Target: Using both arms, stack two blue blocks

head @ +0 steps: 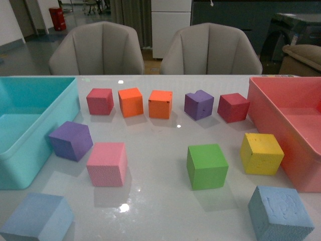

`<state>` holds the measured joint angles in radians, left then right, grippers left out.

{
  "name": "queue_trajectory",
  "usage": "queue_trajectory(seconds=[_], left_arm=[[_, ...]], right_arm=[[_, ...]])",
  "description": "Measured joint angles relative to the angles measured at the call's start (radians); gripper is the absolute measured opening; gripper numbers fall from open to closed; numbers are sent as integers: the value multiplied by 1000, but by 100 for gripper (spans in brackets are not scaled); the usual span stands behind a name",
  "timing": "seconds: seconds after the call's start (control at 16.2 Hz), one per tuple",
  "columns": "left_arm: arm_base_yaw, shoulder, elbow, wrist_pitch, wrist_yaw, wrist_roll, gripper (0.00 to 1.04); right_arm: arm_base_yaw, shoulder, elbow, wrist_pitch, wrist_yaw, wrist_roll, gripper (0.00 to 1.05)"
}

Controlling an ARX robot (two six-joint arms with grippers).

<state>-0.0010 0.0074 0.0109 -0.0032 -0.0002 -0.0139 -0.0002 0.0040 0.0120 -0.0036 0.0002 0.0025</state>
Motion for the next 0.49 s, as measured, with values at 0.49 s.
queue_trajectory(seconds=[0.49], left_arm=[[1, 0, 0, 0, 0, 0, 98]], right_arm=[[-27, 463, 162, 254, 331, 14, 98]])
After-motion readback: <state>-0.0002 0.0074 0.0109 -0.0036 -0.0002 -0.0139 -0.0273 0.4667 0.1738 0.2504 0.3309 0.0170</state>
